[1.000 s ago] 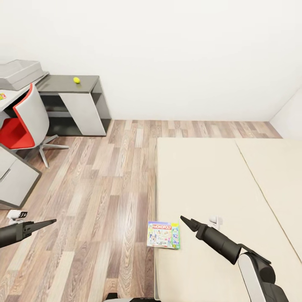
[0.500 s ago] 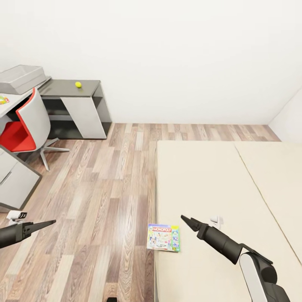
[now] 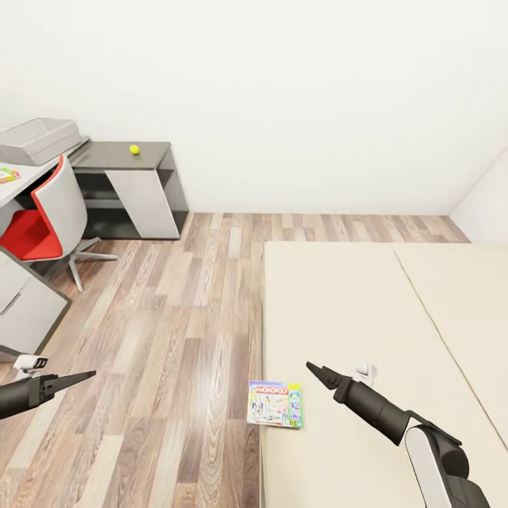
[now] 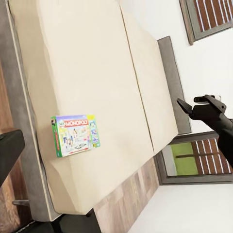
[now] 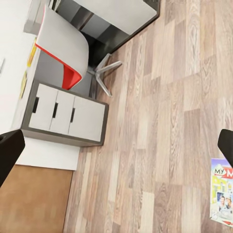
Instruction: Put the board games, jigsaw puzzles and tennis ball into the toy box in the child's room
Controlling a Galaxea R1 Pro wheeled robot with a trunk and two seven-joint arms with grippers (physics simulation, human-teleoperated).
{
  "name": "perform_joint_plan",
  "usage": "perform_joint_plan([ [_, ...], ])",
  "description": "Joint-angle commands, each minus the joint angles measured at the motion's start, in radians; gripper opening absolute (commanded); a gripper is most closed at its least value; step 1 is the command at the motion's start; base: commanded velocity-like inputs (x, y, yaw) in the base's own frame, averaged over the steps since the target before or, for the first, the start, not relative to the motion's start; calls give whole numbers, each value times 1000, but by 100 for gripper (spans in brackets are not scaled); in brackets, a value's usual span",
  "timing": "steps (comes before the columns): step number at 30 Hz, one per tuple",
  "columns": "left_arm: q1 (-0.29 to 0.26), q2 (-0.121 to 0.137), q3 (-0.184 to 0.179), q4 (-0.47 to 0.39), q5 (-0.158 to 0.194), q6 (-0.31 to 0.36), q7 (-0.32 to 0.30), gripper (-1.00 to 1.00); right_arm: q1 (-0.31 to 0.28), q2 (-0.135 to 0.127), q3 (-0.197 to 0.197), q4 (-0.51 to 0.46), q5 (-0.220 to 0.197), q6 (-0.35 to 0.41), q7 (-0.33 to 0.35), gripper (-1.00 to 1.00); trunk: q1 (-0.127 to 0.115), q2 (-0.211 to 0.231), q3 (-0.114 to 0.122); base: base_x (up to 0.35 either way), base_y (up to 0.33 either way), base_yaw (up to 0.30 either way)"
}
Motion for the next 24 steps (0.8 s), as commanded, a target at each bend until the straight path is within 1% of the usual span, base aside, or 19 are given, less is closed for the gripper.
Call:
perform_joint_plan([
  [1,0,0,0,0,0,11,-4,100,-1,1,-2,0,-3,6,3,100,1,-2,0,0,0,0],
  [24,0,1,-1,-1,0,11,-4,100,-1,2,-3,4,-1,3,3,100,1,-2,38,0,0,0],
])
